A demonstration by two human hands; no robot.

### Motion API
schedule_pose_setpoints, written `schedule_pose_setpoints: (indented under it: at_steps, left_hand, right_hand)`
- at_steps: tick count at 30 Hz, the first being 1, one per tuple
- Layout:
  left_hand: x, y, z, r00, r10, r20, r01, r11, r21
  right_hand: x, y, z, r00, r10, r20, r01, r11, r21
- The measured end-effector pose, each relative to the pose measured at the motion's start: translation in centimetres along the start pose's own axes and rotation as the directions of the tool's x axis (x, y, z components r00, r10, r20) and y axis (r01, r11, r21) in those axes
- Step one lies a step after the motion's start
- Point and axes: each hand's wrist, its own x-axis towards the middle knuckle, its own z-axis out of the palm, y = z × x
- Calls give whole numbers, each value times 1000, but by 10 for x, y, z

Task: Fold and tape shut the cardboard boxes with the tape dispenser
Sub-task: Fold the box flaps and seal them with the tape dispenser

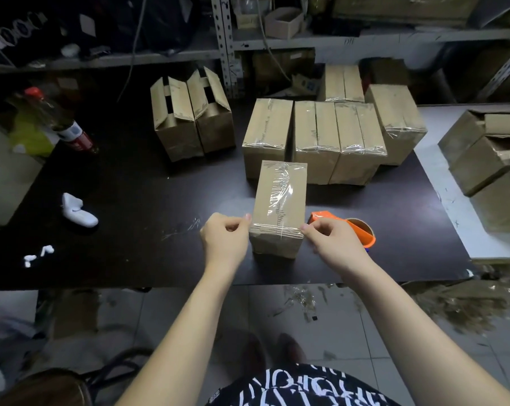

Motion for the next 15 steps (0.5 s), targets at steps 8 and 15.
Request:
schedule_pose_setpoints:
  at_steps: [8,15]
  left_hand:
    - [-13,-6,16,999,-42,-28,41,999,-25]
    - [-9,-10,22,989,-148,-18,146,986,-86]
  right_hand:
    - [8,10,3,999,31,-36,-31,999,15]
    - [17,12,6,992,102,-78,-95,992,87]
